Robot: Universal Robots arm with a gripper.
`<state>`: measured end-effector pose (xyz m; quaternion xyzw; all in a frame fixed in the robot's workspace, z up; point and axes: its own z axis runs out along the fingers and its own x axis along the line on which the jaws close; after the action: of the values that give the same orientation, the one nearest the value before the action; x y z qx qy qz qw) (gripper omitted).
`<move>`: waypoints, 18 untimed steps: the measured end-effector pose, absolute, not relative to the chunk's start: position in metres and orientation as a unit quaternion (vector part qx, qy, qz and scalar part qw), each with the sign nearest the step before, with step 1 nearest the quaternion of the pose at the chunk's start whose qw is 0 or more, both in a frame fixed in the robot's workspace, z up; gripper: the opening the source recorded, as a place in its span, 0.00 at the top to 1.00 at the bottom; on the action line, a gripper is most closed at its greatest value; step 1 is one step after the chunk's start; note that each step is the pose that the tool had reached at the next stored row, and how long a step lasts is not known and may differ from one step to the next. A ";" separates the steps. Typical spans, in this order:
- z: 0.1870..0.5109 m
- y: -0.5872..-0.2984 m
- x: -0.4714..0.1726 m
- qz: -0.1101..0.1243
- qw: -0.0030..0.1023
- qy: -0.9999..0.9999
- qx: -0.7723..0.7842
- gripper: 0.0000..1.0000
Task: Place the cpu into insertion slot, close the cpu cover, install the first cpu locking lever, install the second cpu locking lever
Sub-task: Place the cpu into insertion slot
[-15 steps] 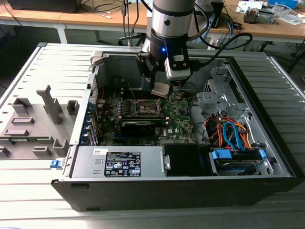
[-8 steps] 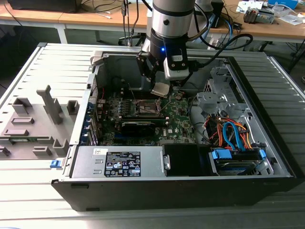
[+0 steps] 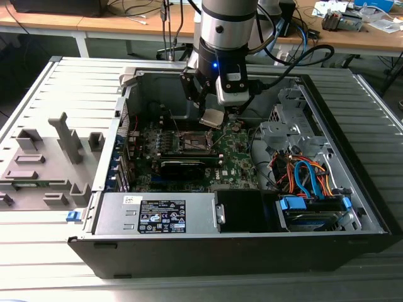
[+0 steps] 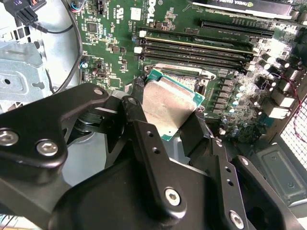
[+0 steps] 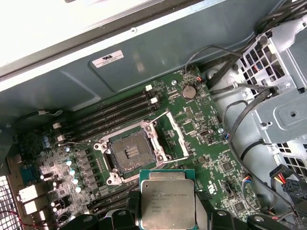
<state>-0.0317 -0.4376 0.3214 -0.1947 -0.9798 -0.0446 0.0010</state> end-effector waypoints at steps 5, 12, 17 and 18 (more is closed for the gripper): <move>0.321 -0.438 -0.032 -0.045 0.001 -0.979 -0.197 0.45; 0.321 -0.438 -0.032 -0.045 0.001 -0.979 -0.200 0.45; 0.321 -0.438 -0.032 -0.045 0.001 -0.978 -0.202 0.45; 0.321 -0.438 -0.032 -0.045 0.001 -0.978 -0.202 0.45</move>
<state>-0.0316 -0.4376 0.3214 -0.2022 -0.9783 -0.0446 0.0006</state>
